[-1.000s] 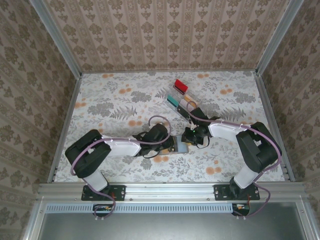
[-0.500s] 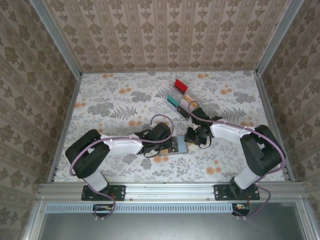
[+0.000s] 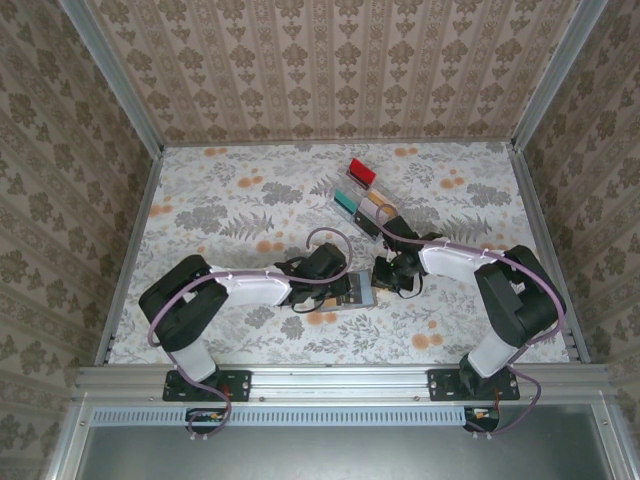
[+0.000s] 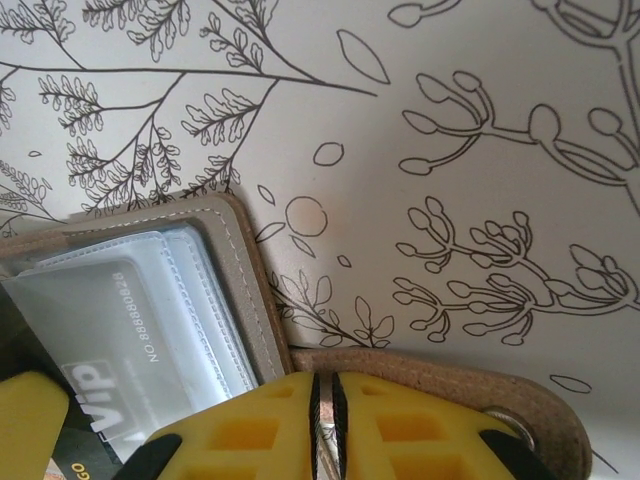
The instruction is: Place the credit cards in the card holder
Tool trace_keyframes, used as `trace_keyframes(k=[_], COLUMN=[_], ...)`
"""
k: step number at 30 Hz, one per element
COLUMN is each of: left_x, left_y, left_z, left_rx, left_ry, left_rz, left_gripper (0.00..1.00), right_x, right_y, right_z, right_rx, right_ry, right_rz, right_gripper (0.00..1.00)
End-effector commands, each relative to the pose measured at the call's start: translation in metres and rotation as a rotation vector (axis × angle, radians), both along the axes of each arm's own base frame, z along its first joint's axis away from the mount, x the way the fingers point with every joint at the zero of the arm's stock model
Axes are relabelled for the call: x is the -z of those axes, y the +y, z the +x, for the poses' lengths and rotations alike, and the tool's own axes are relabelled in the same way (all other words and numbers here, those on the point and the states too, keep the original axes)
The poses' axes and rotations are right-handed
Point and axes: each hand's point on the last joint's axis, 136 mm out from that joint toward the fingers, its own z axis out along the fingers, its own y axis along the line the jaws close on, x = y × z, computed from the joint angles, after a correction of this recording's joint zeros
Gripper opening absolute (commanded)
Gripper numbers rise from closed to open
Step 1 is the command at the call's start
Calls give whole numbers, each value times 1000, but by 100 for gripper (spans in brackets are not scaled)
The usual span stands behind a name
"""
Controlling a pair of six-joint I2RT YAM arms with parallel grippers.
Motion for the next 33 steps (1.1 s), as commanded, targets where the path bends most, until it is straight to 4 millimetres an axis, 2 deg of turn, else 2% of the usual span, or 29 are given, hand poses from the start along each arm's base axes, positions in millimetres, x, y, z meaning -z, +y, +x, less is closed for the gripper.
trace_keyframes(k=[1,12,20,28,33], left_x=[14,7,7,9,9], left_y=[0,-14,-20,1,17], left_z=[-12,-15,-18,-17,-16], left_rx=[51,115,144,88,54], left_ry=[49,38,59,50,40], left_rz=[42,43,56,134,187], left_gripper=[18,31,32,37,46], right_x=[10,9,10,11,13], right_y=[5,8,8,6,4], right_z=[-9,-11,-11,-12,-12], right_rx=[-5,-4,-2,-2,0], right_ry=[33,38,39,41,43], right_rz=[31,50,49,39,26], right_gripper=[14,11,10,10,10])
